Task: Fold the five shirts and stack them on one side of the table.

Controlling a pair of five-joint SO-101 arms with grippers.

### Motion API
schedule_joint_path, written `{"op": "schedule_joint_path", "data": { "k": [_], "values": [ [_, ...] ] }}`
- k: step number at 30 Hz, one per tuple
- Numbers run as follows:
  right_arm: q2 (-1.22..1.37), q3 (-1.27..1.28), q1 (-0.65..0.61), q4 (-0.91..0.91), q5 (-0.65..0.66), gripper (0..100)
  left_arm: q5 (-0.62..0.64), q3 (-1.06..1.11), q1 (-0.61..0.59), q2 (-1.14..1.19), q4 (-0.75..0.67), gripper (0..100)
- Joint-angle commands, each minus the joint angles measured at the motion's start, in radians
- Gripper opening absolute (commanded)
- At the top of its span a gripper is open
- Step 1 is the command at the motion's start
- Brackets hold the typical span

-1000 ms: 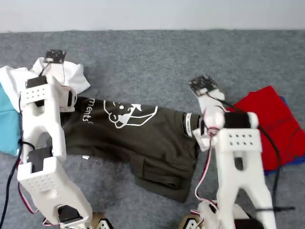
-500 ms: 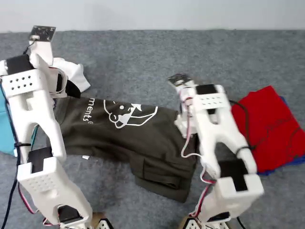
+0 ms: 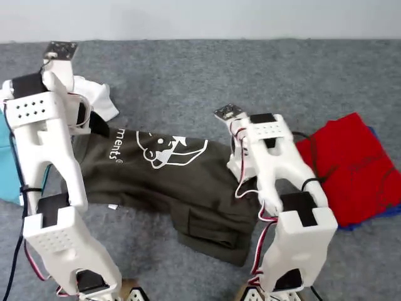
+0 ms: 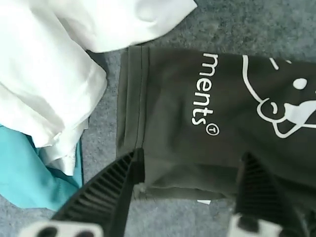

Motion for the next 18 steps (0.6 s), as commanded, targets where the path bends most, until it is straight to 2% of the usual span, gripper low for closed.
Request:
{"op": "schedule_joint_path", "data": {
  "k": [1,8,12,15,18],
  "values": [
    [-0.001,-0.100,0.056,-0.010,0.015,1.3,-0.008,0.012,0.011,-0.009,0.021,30],
    [0.024,-0.362,0.088,-0.010,0.084,1.0,-0.005,0.021,0.011,-0.006,0.021,30],
    [0.168,-0.482,0.102,-0.010,0.110,1.0,-0.005,0.050,0.011,-0.003,0.021,30],
    [0.303,-0.569,0.110,0.008,0.083,1.4,-0.006,0.079,0.011,-0.003,0.020,30],
    [0.366,-0.647,0.094,0.125,0.038,1.6,-0.006,0.085,0.011,-0.002,0.020,30]
  ]
}}
